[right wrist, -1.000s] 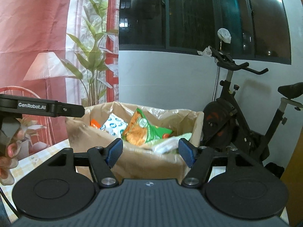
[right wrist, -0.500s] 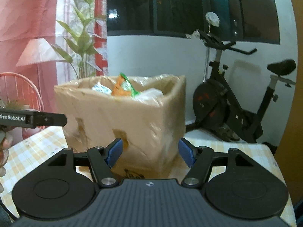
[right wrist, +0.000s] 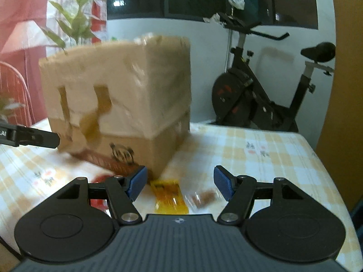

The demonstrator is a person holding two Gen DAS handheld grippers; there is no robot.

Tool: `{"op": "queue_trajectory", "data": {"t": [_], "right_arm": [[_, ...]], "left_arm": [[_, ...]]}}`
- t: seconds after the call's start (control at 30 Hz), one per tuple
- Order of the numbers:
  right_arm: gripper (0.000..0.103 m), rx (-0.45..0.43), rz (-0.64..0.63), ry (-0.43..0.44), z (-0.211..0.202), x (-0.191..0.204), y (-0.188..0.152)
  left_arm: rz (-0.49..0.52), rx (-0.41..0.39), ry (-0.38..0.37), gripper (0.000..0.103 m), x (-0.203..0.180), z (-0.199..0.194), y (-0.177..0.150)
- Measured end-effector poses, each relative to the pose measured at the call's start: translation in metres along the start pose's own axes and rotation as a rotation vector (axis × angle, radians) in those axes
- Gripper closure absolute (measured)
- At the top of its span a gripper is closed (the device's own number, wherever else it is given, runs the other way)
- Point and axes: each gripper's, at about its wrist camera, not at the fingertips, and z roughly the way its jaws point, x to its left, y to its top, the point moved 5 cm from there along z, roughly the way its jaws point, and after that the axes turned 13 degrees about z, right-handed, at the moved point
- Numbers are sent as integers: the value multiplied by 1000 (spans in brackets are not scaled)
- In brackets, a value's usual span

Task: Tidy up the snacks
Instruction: 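Move both tools back down toward the remaining snacks on the table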

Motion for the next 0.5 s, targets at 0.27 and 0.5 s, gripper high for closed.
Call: {"op": "queue_trajectory", "data": {"t": [0.27, 0.5], "right_arm": [[35, 21, 21, -16, 11, -7, -19], [35, 9, 22, -25, 14, -5, -26]], "left_arm": [[51, 65, -55, 21, -26, 14, -21], [47, 113, -65, 35, -28, 28, -31]]}}
